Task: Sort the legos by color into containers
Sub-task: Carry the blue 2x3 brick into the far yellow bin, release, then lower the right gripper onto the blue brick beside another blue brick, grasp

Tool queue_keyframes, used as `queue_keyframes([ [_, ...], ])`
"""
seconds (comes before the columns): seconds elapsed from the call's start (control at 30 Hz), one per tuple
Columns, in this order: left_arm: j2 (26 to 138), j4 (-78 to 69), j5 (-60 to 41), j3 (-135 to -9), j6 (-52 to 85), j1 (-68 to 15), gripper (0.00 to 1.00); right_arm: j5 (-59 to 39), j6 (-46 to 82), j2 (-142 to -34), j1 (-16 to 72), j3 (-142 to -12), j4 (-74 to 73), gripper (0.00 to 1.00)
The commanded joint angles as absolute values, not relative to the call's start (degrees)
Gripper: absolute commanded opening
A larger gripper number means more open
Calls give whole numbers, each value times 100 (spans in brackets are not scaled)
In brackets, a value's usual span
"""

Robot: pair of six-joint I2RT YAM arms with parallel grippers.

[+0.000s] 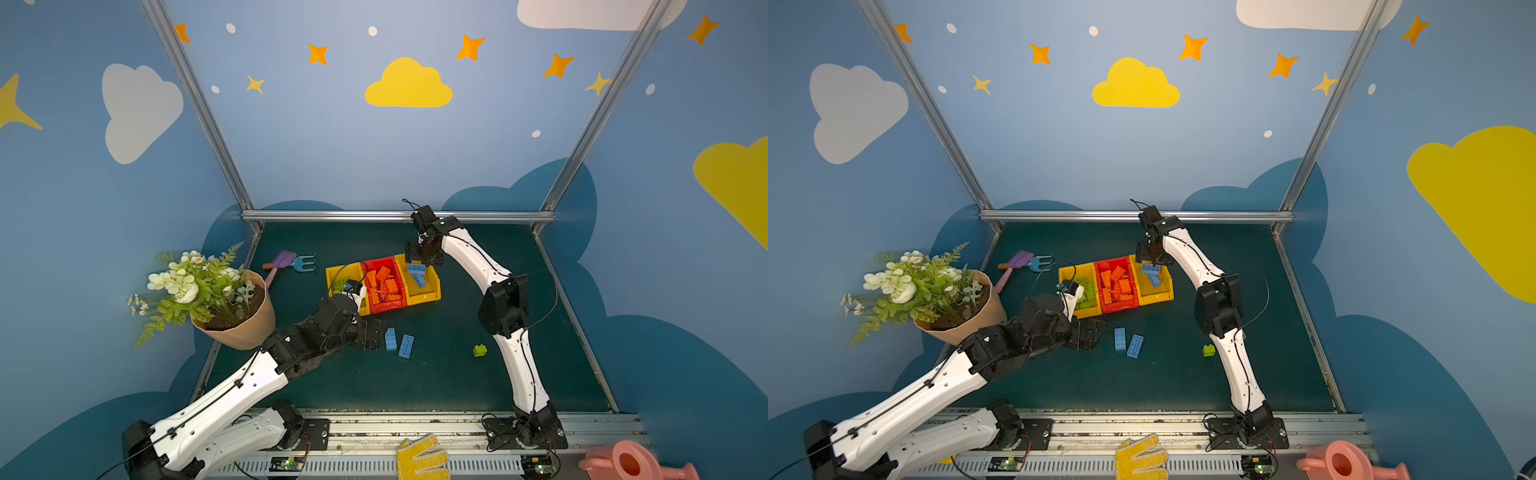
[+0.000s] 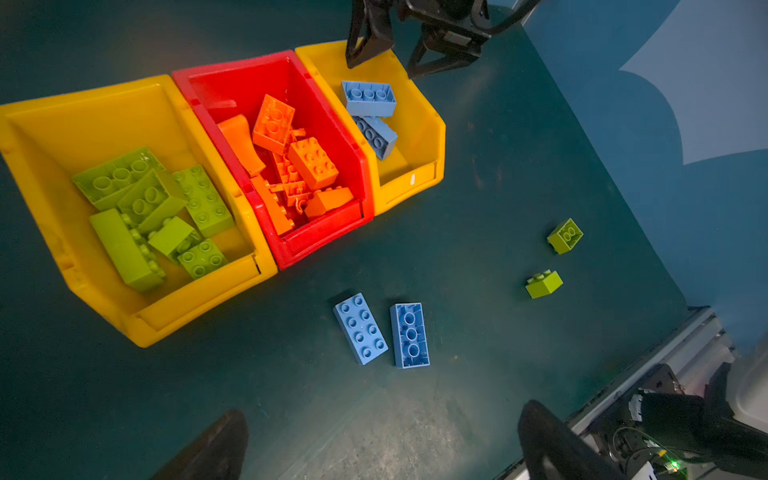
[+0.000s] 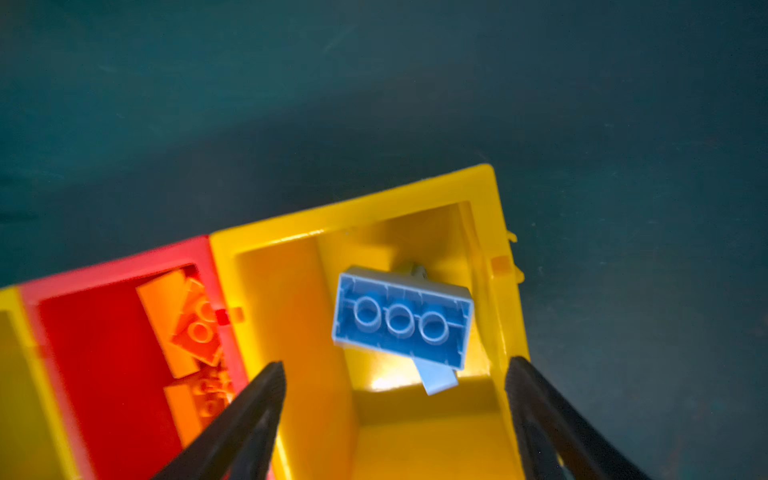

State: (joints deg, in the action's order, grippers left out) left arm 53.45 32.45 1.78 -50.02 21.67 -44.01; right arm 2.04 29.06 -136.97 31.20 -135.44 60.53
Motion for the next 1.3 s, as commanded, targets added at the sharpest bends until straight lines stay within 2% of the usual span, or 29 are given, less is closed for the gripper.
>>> queue_keyframes([
  [0.0,5327,3437,123,-5150,2017,-4234,100,9,2865,-13580,3103,-13759,6220,84],
  [0.2,5303,3284,-164,-4991,1998,-4044,100,308,2994,-12835,3336,-13131,6574,84],
  [0.47,5055,3024,-377,-4520,2307,-4016,100,523,4094,-10825,4156,-9848,5869,75],
  [0.63,4675,3009,-443,-4125,2706,-4016,100,342,4747,-10434,4785,-8645,5475,70],
  [0.87,4255,3010,-363,-3867,2980,-4059,100,264,5177,-10904,5599,-8500,5397,65],
  [1.27,4140,3258,-317,-3964,3034,-4055,100,358,5300,-11298,5674,-8550,5291,55],
])
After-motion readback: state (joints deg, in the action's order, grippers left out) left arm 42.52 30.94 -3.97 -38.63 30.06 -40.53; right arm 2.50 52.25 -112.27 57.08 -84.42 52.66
